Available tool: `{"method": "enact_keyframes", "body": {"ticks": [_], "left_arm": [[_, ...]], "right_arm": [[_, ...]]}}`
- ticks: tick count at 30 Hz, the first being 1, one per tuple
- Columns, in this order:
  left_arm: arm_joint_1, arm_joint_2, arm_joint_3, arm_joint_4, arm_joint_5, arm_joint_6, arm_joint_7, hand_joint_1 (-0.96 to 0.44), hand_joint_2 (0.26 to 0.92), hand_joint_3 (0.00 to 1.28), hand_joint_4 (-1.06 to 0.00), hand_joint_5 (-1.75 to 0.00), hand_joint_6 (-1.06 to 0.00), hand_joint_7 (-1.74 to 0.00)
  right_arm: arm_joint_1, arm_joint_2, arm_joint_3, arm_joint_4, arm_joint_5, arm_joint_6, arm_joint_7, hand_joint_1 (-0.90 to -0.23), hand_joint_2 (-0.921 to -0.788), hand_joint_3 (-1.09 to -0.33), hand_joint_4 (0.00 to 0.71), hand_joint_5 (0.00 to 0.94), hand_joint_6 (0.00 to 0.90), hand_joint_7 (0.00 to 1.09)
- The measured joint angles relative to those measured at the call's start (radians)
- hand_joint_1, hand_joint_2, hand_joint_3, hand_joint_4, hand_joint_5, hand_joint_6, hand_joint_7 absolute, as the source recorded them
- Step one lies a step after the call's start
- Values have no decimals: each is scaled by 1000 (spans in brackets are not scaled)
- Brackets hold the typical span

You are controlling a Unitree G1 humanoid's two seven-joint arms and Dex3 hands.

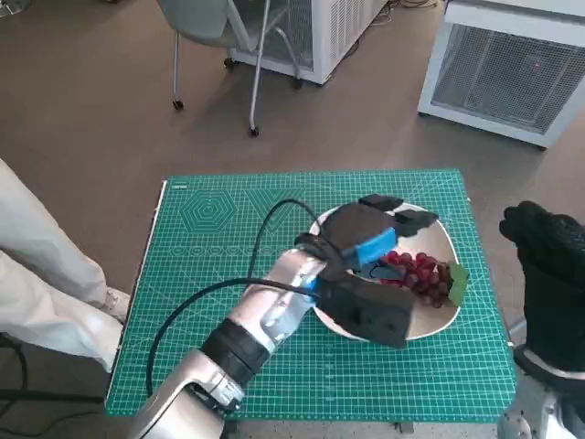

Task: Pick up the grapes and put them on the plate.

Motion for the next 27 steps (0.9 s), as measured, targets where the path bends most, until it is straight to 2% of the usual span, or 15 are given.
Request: {"method": "enact_keyframes", "body": {"ticks": [8, 17, 22, 27], "left_arm": [[13, 11, 141, 107, -192, -116, -48, -653, 921, 354, -121, 0, -278, 0], [87, 37, 308, 104, -404, -220, -120, -648, 921, 389, -127, -5, -281, -3], [146, 34, 418, 65, -579, -264, -232, -654, 921, 398, -143, -12, -287, -6], [210, 37, 507, -5, -723, -259, -327, -640, 921, 406, -186, -28, -301, -12]], "right_arm": [[-2, 0, 3, 8, 0, 2, 5, -405, -921, -548, 679, 2, 342, 676], [-7, 1, 6, 11, -2, 2, 5, -404, -921, -545, 679, 2, 345, 672], [-17, 1, 8, 14, -4, 1, 5, -404, -921, -543, 681, 2, 349, 668], [-26, 1, 11, 16, -19, -3, 4, -404, -921, -540, 683, 3, 356, 658]]}}
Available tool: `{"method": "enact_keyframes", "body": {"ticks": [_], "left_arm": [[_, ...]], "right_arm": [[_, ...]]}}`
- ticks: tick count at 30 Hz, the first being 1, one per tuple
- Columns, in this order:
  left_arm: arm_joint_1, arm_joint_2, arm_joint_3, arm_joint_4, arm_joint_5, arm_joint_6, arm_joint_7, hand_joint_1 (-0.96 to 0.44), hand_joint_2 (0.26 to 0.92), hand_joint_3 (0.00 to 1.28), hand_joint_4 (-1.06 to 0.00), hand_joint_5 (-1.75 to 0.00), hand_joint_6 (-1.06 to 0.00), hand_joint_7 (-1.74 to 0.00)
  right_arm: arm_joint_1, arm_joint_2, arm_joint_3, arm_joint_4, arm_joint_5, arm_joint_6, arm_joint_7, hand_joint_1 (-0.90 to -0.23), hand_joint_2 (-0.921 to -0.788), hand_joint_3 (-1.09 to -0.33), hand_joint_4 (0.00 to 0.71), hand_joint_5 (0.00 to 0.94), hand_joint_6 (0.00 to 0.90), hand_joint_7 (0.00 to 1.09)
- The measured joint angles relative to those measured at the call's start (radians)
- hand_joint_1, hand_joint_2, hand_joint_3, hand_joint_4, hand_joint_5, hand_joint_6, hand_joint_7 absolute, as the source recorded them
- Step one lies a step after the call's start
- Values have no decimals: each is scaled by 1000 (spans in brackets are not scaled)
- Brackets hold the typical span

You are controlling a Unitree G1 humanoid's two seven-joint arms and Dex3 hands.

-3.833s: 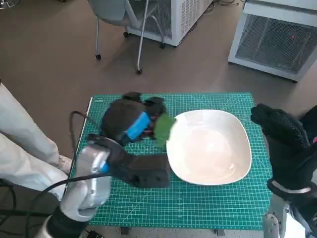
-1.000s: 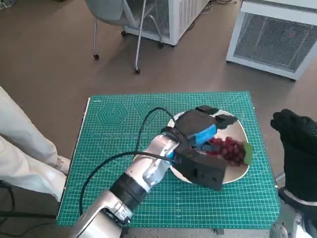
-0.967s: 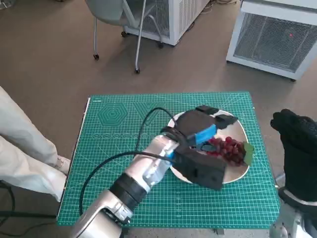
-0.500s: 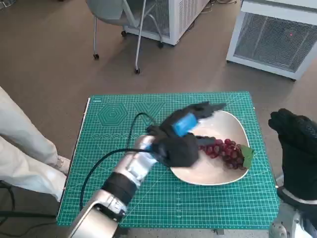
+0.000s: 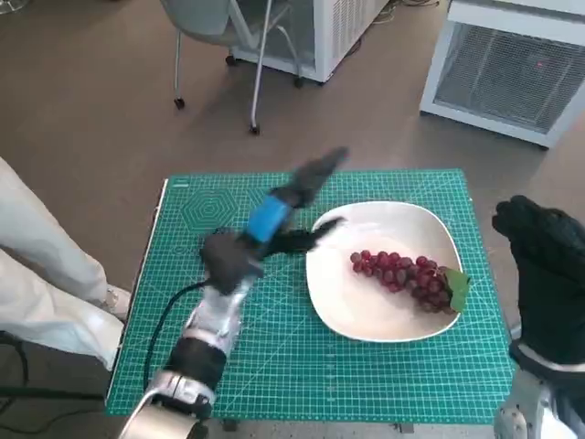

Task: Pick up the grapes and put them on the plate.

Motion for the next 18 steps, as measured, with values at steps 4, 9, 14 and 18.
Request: {"method": "enact_keyframes", "body": {"ticks": [4, 9, 14, 18], "left_arm": [[51, 15, 35, -73, -54, 31, -40, -638, 921, 412, -222, -39, -313, -17], [111, 41, 67, -177, -112, 97, -90, -616, 921, 426, -240, -35, -309, -13], [174, 58, 94, -297, -176, 161, -124, -596, 921, 436, -248, -30, -299, -7], [219, 67, 109, -373, -207, 190, -133, -599, 921, 440, -251, -26, -296, -5]], "right_arm": [[-9, 1, 1, 4, -14, -4, -2, -405, -921, -536, 685, 3, 376, 624], [-23, 1, 1, 14, -20, -7, -3, -413, -921, -527, 689, 4, 401, 584], [-36, 1, 3, 29, -23, -8, -5, -414, -921, -523, 692, 4, 417, 566], [-43, 2, 10, 34, -37, -8, -15, -413, -921, -523, 693, 5, 423, 562]]}}
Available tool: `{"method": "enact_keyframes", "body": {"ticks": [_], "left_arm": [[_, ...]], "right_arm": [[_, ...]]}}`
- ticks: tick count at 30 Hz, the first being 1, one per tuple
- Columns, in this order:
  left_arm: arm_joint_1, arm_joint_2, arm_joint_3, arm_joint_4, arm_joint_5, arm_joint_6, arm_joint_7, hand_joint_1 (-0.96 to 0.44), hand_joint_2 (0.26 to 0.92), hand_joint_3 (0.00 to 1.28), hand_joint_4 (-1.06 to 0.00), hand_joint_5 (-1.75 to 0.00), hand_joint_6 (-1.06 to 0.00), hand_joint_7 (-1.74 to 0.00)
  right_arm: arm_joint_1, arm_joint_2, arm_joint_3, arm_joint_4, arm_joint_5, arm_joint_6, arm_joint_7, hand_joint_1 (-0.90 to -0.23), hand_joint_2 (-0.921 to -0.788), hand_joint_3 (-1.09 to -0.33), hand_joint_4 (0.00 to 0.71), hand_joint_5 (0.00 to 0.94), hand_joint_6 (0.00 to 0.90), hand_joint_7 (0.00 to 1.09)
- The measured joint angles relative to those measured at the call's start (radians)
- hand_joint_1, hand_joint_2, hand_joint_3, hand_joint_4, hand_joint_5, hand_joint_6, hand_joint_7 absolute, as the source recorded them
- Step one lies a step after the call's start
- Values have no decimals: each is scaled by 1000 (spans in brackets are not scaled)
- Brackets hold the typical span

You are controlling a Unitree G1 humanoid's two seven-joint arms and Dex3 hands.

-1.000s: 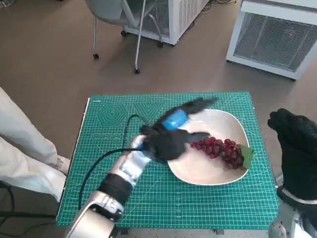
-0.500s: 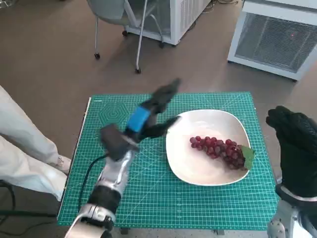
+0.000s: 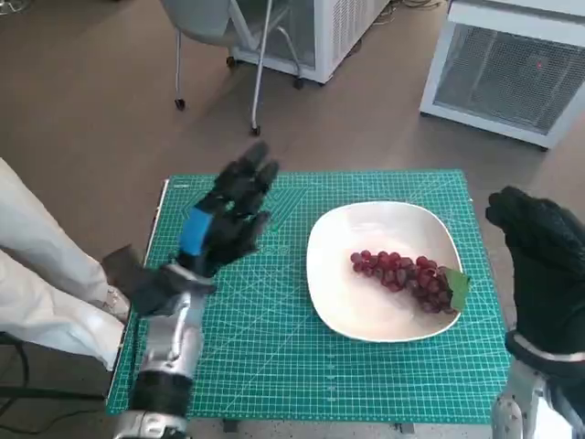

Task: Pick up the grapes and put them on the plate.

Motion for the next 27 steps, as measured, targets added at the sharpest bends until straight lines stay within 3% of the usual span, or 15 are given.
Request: {"method": "enact_keyframes", "body": {"ticks": [6, 17, 27], "left_arm": [[52, 2, 7, -67, -11, 6, 2, -579, 921, 449, -253, -20, -290, -2], [99, 1, 3, -89, 22, -33, 16, -582, 921, 462, -271, -21, -285, 0], [122, -6, 3, -67, 22, -91, -2, -584, 921, 459, -278, -17, -289, -2]], "right_arm": [[-9, 6, 16, 6, -26, -4, -10, -420, -921, -524, 693, 4, 426, 560], [-18, 10, 31, 21, -27, 5, -12, -428, -921, -524, 691, 3, 418, 583], [-36, 16, 49, 64, -33, -6, -7, -429, -921, -532, 685, 0, 347, 680]]}}
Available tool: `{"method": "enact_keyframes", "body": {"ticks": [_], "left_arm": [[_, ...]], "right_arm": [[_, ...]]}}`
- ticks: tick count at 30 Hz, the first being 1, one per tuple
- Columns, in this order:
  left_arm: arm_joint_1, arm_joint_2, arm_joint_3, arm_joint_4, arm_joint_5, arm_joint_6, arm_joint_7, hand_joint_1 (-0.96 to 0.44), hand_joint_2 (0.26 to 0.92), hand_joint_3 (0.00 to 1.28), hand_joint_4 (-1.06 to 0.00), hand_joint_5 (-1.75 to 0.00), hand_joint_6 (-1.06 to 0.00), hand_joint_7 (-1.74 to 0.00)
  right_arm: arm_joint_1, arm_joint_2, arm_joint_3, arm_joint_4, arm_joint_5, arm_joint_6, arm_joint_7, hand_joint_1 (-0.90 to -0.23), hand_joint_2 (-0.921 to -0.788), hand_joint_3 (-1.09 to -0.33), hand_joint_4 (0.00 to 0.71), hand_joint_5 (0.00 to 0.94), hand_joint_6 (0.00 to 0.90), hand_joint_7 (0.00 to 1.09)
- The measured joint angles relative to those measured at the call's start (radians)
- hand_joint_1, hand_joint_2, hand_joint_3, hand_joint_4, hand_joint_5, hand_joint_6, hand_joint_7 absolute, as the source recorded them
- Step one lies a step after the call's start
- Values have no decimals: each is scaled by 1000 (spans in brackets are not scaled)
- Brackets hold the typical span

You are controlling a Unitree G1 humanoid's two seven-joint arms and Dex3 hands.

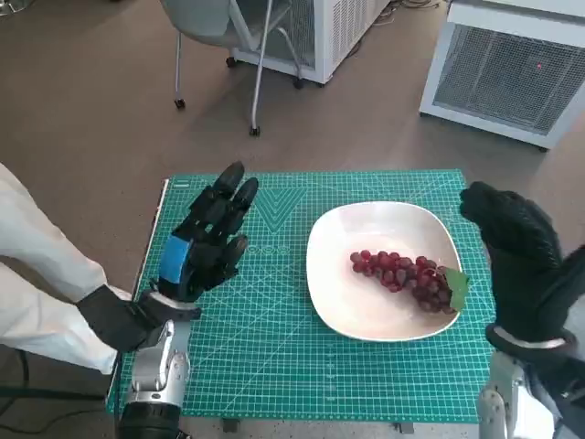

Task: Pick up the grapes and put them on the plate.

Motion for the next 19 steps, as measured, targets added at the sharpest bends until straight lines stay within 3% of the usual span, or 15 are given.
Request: {"method": "enact_keyframes", "body": {"ticks": [19], "left_arm": [[14, -33, 12, 76, -36, -74, -69, -588, 921, 440, -284, -11, -297, -7]], "right_arm": [[-19, 18, 33, 80, -28, -37, 9, -424, -921, -538, 664, 1, 265, 764]]}}
